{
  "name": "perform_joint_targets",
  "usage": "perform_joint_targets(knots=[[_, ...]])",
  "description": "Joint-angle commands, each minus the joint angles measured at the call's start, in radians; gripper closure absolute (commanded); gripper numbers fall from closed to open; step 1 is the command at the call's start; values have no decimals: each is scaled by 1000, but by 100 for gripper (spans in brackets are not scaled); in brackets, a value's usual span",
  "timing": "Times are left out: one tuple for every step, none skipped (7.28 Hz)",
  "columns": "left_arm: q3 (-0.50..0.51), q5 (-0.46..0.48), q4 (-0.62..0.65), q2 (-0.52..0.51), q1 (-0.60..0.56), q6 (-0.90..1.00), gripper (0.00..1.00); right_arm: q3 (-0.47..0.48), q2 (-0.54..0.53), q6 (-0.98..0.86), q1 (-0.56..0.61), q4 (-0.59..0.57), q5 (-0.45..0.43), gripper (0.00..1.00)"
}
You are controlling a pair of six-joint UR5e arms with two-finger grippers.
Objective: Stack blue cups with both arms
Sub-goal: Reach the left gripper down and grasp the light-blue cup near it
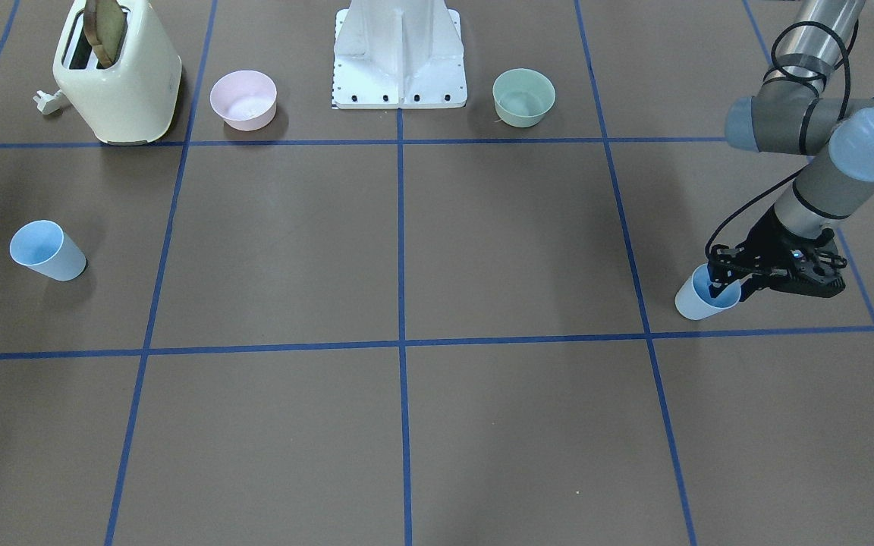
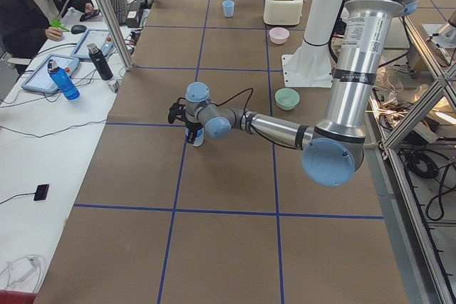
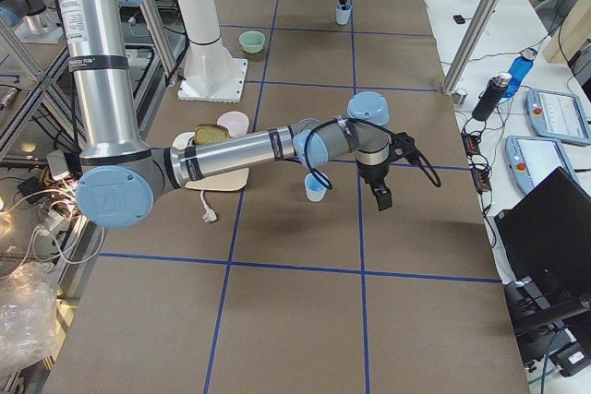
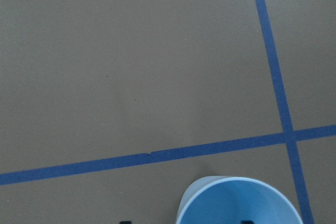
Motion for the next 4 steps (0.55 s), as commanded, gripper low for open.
perform_joint_targets(knots=[[-32,-7,-3,1,2,3,100,1,0,3,0,0,0,0],[-81,-13,15,2,2,0,100,3,0,3,0,0,0,0],[-128,-13,55,-5,2,-11,100,3,-1,3,0,0,2,0],[-171,1,167,-74,2,-15,100,3,0,3,0,0,2,0]])
